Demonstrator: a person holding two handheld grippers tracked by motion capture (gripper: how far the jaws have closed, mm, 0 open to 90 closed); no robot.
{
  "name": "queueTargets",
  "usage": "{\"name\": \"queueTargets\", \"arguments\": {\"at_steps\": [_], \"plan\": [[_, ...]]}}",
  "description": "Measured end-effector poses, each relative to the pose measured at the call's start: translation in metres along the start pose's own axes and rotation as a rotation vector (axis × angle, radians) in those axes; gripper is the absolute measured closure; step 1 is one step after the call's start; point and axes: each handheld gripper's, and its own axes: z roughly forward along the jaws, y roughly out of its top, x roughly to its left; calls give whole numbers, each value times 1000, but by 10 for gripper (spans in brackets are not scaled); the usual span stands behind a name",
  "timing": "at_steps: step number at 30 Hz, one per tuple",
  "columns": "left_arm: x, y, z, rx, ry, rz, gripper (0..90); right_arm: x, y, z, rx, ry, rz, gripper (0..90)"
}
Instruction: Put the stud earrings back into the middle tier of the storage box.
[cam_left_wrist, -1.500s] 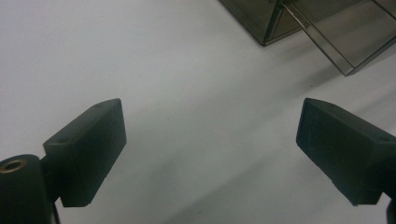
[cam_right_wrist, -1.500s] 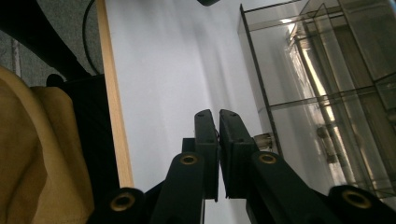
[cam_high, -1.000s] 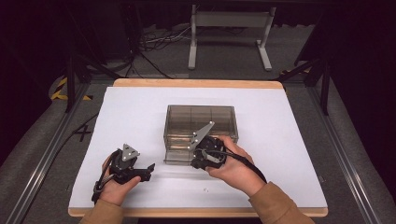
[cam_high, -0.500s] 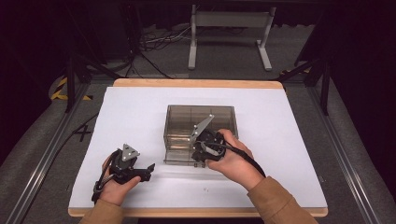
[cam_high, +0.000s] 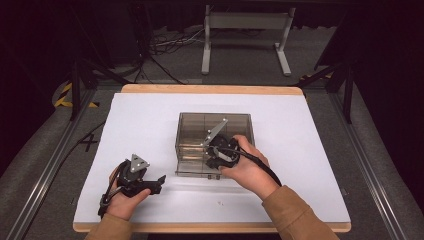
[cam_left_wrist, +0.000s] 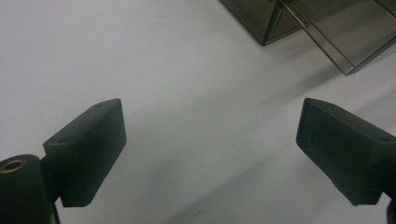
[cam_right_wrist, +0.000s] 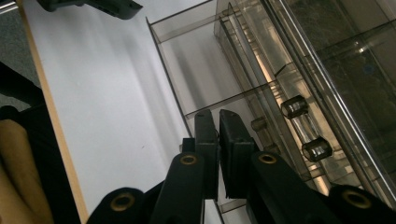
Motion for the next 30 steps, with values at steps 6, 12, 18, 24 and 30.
{"name": "queueTargets", "arguments": {"at_steps": [6,12,18,24,30], "plan": [[0,0,0,2,-2,-3,92,-5,2,8,16,-2,8,869],[0,0,0,3,-4,-1,92,-9,2,15,33,-1,20,868],[0,0,0,3,-3,0,92,-11,2,19,42,-6,23,868],[0,0,0,4,-4,0,93,-13,1,24,58,-3,24,868],[0,0,0,6,-5,1,92,-13,0,28,73,4,22,868]]}}
